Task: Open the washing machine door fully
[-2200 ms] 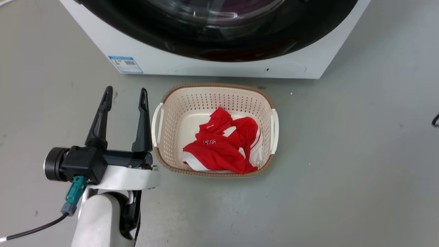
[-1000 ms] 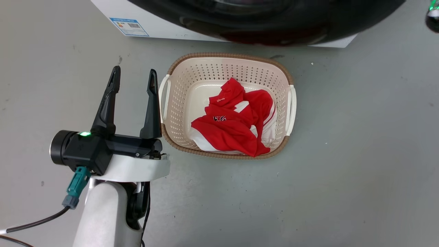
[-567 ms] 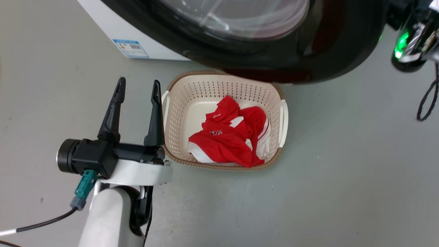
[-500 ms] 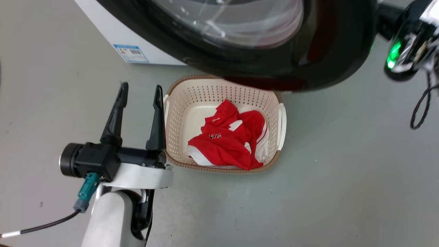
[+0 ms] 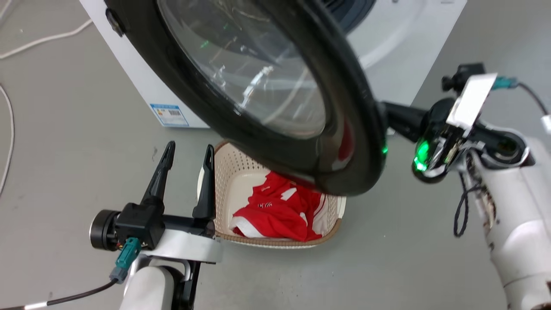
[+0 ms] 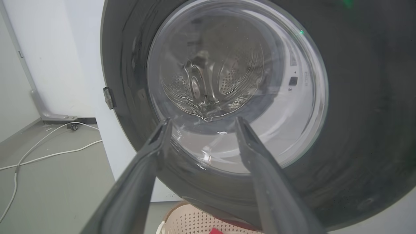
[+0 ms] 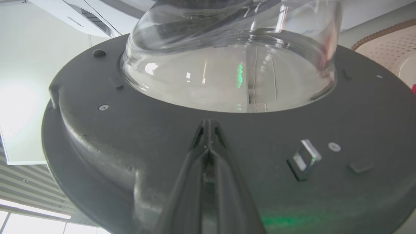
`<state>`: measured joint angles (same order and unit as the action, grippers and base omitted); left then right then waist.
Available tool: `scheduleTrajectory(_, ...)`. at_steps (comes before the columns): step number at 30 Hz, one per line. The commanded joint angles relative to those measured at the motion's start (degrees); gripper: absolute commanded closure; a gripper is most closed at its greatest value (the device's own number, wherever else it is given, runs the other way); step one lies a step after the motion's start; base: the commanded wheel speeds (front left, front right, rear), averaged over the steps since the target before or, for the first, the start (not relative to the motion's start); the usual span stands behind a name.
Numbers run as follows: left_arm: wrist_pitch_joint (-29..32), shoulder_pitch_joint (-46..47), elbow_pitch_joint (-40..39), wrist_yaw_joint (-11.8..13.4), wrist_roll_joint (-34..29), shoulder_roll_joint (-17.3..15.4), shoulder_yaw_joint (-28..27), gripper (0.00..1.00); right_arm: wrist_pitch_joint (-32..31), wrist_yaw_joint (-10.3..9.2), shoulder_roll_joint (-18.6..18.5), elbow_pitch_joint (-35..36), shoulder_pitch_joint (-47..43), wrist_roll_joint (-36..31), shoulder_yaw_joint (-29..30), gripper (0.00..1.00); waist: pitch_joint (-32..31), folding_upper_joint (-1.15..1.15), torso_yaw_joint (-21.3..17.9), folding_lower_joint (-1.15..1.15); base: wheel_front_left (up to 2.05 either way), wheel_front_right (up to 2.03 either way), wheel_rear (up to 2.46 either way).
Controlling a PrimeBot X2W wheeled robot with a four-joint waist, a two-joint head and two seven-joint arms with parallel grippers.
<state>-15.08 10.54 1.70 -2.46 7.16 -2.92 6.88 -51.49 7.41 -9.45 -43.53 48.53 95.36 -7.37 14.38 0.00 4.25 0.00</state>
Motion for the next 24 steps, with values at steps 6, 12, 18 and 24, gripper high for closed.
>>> scheduleTrajectory(6,-0.13,-2.57,0.70,0.37,-0.41,0.05,0.20,0.00,-0.90,0.14,3.24,3.90,-7.13,1.98,-1.03,1.00,-4.46,0.00,-0.23,0.00,0.00,0.00,0.00)
scheduleTrajectory(12,-0.13,-3.57,0.89,0.28,-0.14,0.05,0.55,0.00,-0.62,0.13,4.38,6.95,-11.43,1.52,-2.95,1.00,-5.80,0.00,-0.01,0.00,0.00,0.00,0.00)
scheduleTrajectory(18,-0.13,-4.48,1.16,0.33,-0.04,0.05,0.94,0.00,-0.81,0.13,5.24,9.49,-14.63,1.38,-4.88,1.00,-6.84,0.00,0.00,0.00,0.00,0.00,0.00)
scheduleTrajectory(24,-0.13,-5.23,1.29,0.38,-0.16,0.05,1.00,0.00,0.05,0.13,5.89,11.75,-17.08,2.49,-6.11,1.00,-7.51,0.00,-0.44,0.00,0.00,0.00,0.00)
